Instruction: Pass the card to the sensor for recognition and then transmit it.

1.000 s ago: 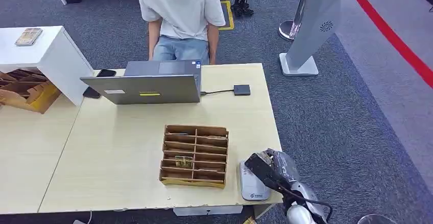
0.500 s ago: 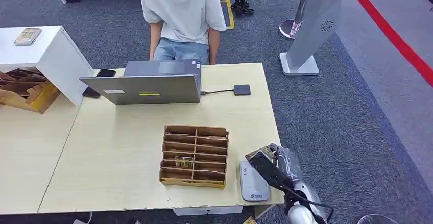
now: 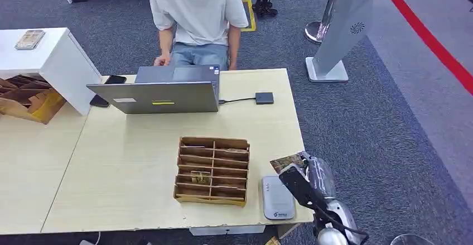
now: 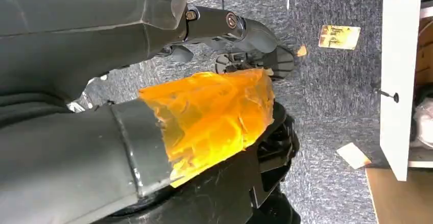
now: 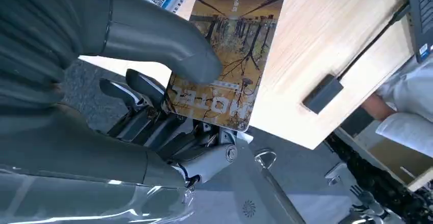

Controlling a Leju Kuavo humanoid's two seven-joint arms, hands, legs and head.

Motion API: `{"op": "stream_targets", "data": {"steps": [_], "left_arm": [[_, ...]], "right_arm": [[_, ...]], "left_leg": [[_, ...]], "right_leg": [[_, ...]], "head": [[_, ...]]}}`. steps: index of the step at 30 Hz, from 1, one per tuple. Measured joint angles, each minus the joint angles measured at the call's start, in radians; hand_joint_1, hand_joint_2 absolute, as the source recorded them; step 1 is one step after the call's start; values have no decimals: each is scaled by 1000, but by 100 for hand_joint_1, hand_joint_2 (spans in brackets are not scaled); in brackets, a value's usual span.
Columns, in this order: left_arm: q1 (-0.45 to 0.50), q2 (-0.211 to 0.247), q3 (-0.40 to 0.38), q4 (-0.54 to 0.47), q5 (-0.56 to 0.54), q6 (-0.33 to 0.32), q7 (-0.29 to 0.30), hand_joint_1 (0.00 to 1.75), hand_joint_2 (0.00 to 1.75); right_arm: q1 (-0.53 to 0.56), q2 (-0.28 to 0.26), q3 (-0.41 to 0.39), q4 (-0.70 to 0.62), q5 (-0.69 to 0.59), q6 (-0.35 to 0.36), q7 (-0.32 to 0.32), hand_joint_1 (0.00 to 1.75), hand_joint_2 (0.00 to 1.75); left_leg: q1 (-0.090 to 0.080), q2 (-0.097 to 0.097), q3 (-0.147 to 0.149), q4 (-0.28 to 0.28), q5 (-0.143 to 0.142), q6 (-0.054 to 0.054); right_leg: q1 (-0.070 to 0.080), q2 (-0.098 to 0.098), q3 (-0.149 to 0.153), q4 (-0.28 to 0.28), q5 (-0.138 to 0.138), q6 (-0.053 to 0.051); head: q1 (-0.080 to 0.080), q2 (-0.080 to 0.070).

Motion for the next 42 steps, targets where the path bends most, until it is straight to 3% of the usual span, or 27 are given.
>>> {"op": "stream_targets", "data": {"steps": [7, 27, 42], "left_arm": [[0, 0, 0, 0, 0, 0, 0, 0, 0], [23, 0, 0, 0, -3, 13, -39, 0, 0], [24, -8, -1, 0, -27, 12, -45, 0, 0]], "right_arm": [[3, 0, 0, -8, 0, -4, -5, 175, 175], [59, 43, 1, -203, -1, -162, -150, 175, 175], [22, 53, 36, -256, 55, -181, -188, 175, 175]], "left_leg": [[0, 0, 0, 0, 0, 0], [0, 0, -1, 0, 0, 0], [0, 0, -1, 0, 0, 0]], "right_leg": [[0, 0, 0, 0, 0, 0], [0, 0, -1, 0, 0, 0], [0, 0, -1, 0, 0, 0]], "head": [[0, 0], [0, 0], [0, 0]]}}
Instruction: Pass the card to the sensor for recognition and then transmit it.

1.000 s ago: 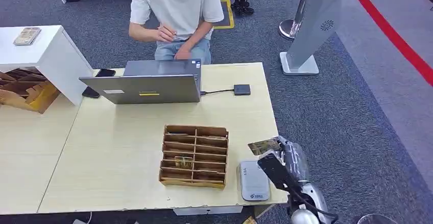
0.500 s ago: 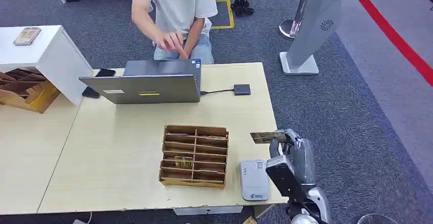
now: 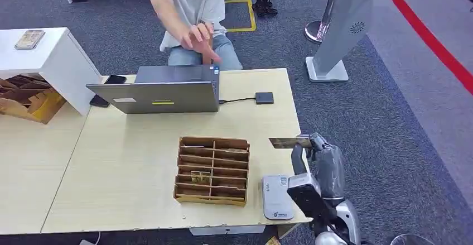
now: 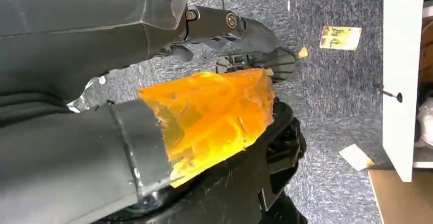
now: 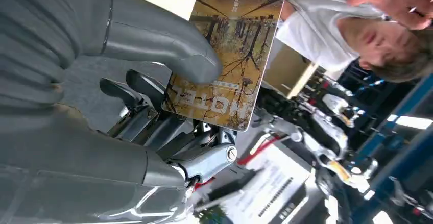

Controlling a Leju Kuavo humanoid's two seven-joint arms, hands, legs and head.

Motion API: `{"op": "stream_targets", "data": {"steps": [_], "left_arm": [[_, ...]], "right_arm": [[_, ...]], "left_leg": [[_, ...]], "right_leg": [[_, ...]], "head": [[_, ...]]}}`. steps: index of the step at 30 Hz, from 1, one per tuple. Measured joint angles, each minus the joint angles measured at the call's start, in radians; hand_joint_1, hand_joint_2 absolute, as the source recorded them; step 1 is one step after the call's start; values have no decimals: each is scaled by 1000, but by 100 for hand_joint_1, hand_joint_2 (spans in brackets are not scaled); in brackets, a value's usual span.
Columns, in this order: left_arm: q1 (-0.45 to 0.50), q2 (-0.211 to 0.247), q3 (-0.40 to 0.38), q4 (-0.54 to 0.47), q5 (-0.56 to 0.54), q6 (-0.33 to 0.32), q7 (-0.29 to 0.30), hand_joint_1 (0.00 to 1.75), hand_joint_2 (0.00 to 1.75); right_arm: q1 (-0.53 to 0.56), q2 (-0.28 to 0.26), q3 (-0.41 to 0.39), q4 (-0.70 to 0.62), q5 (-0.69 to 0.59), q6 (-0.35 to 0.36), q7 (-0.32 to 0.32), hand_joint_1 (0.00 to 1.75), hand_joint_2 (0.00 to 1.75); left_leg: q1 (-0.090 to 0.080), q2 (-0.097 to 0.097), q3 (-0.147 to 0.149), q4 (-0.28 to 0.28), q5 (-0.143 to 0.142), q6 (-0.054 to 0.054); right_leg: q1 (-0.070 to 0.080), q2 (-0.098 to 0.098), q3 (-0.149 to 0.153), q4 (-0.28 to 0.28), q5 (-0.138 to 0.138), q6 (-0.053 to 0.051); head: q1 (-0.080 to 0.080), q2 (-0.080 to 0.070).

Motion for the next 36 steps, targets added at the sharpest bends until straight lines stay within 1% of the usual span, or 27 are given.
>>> {"op": "stream_targets", "data": {"steps": [5, 11, 19, 25, 28, 30, 36], "left_arm": [[-1, -7, -5, 0, -15, -3, 0, 0, 0], [-1, -10, -10, 0, -26, -8, 1, 0, 0], [-9, -21, -24, 0, -51, -8, 12, 0, 0], [-9, -21, -25, 0, -51, -8, 12, 0, 0], [-12, -23, -35, 0, -65, -9, 16, 0, 0], [-21, -22, -59, 0, -89, -14, 32, 0, 0], [-31, -21, -74, 0, -105, -21, 35, 0, 0]], "right_arm": [[-43, 2, 26, -1, 87, -29, 13, 175, 175], [-82, 5, 47, 3, 138, -43, 27, 175, 175], [-182, 15, 80, 36, 219, -47, 74, 175, 175], [-184, 16, 82, 37, 220, -47, 75, 175, 175], [-214, 20, 93, 53, 243, -47, 88, 175, 175], [-298, 39, 122, 110, 272, -24, 128, 175, 175], [-375, 56, 143, 177, 283, 11, 163, 175, 175]], "left_leg": [[0, 0, 0, 0, 0, 0], [0, 0, 0, 0, 0, 0], [0, 0, 0, 0, 0, 0], [0, 0, 0, 0, 0, 0], [0, 0, 0, 0, 0, 0], [0, 0, 0, 0, 0, 0], [0, 0, 0, 0, 0, 0]], "right_leg": [[0, 0, 0, 0, 0, 0], [0, 0, 0, 0, 0, 0], [0, 0, 0, 0, 0, 0], [0, 0, 0, 0, 0, 0], [0, 0, 0, 0, 0, 0], [0, 0, 0, 0, 0, 0], [0, 0, 0, 1, 0, 0]], "head": [[0, 0], [0, 0], [0, 0], [0, 0], [0, 0], [0, 0], [0, 0]]}}
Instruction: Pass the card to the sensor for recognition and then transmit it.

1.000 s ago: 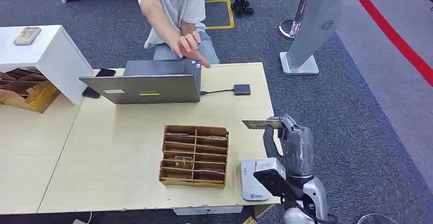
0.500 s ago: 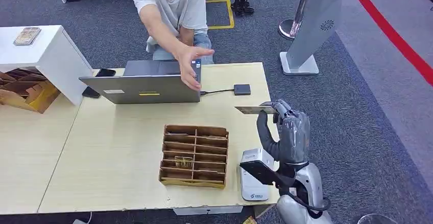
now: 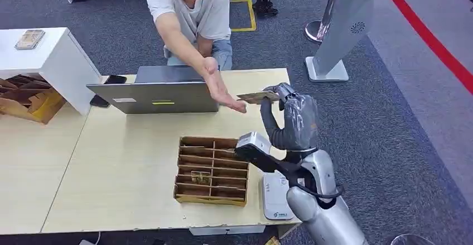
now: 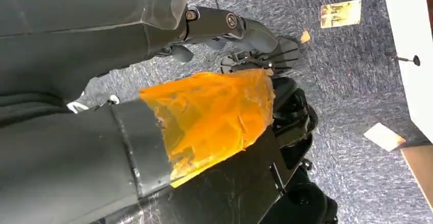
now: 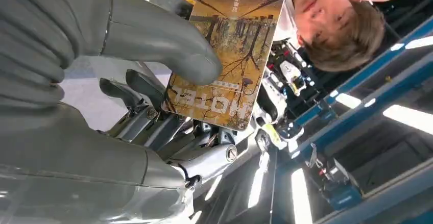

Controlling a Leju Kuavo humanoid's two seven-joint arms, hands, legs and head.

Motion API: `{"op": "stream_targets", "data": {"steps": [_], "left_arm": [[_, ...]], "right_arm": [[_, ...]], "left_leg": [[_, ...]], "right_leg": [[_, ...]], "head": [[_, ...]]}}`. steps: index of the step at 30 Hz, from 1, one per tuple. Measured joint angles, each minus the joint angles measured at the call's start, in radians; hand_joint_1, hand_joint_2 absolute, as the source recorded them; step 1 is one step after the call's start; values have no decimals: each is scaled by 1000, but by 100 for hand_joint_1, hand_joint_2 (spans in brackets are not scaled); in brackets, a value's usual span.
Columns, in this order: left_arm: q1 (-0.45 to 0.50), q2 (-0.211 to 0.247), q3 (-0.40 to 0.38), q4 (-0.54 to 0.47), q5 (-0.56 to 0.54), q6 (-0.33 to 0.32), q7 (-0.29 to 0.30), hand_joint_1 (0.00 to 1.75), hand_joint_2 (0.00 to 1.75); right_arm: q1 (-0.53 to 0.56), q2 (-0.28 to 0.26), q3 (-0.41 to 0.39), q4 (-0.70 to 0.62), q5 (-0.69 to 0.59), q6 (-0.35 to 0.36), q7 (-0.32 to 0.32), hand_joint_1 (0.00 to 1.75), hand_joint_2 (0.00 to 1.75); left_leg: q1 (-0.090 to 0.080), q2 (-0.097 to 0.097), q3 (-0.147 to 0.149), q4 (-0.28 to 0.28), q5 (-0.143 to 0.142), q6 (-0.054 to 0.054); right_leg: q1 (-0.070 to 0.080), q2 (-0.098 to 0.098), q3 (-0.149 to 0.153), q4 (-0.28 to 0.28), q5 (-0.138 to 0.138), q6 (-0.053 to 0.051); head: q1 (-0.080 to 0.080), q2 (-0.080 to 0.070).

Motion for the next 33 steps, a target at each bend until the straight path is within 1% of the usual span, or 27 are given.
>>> {"op": "stream_targets", "data": {"steps": [7, 14, 17, 18, 19, 23, 25, 26, 33], "left_arm": [[-1, 1, -11, 0, -5, -1, 0, 0, 0], [-2, 4, -11, 0, -5, -2, 0, 0, 0], [-2, 5, -11, 0, -1, -6, 0, 0, 0], [-1, 5, -11, 0, 1, -6, 0, 0, 0], [-1, 5, -11, 0, 3, -6, 0, 0, 0], [-1, 5, -11, 0, 12, -1, 0, 0, 0], [-1, 5, -11, 0, 15, 0, 0, 0, 0], [-1, 5, -11, 0, 17, 0, 0, 0, 0], [0, 5, -11, 0, 30, 11, 0, 0, 0]], "right_arm": [[-70, 24, 30, 71, -2, 52, 27, 175, 175], [-93, 37, 47, 96, -4, 55, 31, 175, 175], [-99, 42, 54, 107, -30, 76, 37, 175, 175], [-100, 44, 58, 110, -47, 85, 37, 61, 175], [-100, 48, 63, 113, -67, 93, 34, 0, 175], [-100, 53, 79, 122, -153, 111, 8, 0, 175], [-100, 56, 85, 123, -175, 118, 2, 0, 175], [-100, 57, 87, 124, -182, 120, 1, 0, 0], [-95, 57, 99, 123, -224, 117, -37, 0, 0]], "left_leg": [[0, 0, 0, 0, 0, 0], [0, 0, 0, 0, 0, 0], [0, 0, 0, 0, 0, 0], [0, 0, 0, 0, 0, 0], [0, 0, 0, 0, 0, 0], [0, 0, 0, 0, 0, 0], [0, 0, 0, 0, 0, 0], [0, 0, 0, 0, 0, 0], [0, 0, 0, 0, 0, 0]], "right_leg": [[0, 0, 0, 0, 0, 0], [0, 0, 0, 0, 0, 0], [0, 0, 0, 0, 0, 0], [0, 0, 0, 0, 0, 0], [0, 0, 0, 0, 0, 0], [0, 0, 0, 0, 0, 0], [0, 0, 0, 0, 0, 0], [0, 0, 0, 0, 0, 0], [0, 0, 0, 0, 0, 0]], "head": [[0, 0], [0, 0], [0, 0], [0, 0], [0, 0], [0, 0], [0, 0], [0, 0], [0, 0]]}}
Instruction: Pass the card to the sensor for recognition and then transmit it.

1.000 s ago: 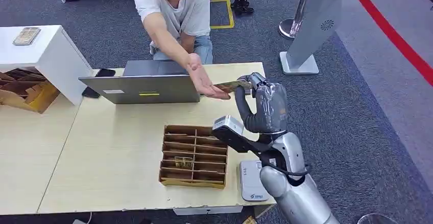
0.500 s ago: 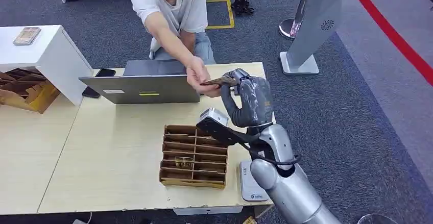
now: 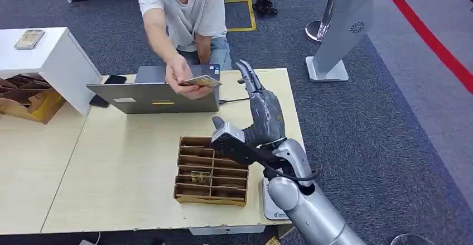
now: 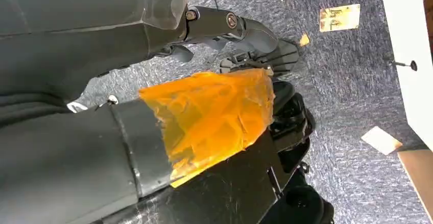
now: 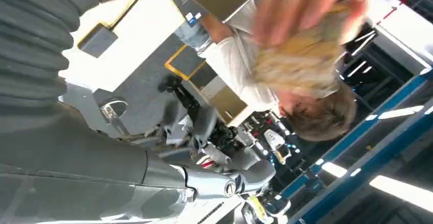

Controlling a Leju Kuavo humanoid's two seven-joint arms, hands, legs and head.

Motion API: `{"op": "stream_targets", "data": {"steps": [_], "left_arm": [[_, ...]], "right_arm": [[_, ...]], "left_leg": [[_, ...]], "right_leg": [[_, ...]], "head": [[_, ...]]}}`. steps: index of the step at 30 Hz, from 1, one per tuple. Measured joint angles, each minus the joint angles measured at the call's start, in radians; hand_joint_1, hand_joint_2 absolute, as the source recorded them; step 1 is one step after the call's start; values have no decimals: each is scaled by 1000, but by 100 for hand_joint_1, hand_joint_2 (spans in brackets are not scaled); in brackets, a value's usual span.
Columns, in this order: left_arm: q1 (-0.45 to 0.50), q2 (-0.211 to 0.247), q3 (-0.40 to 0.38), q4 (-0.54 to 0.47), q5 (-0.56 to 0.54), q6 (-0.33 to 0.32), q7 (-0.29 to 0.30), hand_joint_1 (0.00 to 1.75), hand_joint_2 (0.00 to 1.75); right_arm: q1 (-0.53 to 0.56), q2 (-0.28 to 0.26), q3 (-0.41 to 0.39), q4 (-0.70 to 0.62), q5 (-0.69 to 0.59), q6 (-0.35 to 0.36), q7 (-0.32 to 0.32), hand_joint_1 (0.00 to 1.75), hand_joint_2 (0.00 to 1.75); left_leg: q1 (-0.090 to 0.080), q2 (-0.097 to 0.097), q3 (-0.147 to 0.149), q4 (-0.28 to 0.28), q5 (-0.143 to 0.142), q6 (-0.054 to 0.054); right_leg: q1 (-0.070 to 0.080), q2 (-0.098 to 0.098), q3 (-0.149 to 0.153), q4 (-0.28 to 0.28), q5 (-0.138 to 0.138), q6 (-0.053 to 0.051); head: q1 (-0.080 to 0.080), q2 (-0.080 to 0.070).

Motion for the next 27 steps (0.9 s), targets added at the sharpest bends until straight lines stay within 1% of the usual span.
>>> {"op": "stream_targets", "data": {"steps": [4, 15, 23, 25, 27], "left_arm": [[0, 0, 0, 0, 8, 1, 0, 0, 0], [3, -2, 5, 0, 31, 11, -2, 0, 0], [7, -2, 21, 0, 48, 17, -10, 0, 0], [8, -2, 27, 0, 53, 19, -11, 0, 0], [10, -2, 31, 0, 61, 20, -16, 0, 0]], "right_arm": [[14, -1, 2, -11, -4, -6, -17, 0, 0], [71, -13, 24, -65, 21, -20, -31, 0, 0], [132, -39, 36, -113, 23, -33, -32, 0, 0], [147, -45, 37, -126, 12, -36, -40, 0, 0], [174, -54, 37, -148, -15, -51, -67, 0, 0]], "left_leg": [[0, 0, 0, 0, 0, 0], [0, 0, 0, 0, 0, 0], [0, 0, 0, 0, 0, 0], [0, 0, 0, 0, 0, 0], [0, 0, 0, 0, 0, 0]], "right_leg": [[0, 0, 0, 0, 0, 0], [0, 0, 0, 0, 0, 0], [0, 0, 0, 0, 0, 0], [0, 0, 0, 0, 0, 0], [0, 0, 0, 0, 0, 0]], "head": [[0, 0], [0, 0], [0, 0], [0, 0], [0, 0]]}}
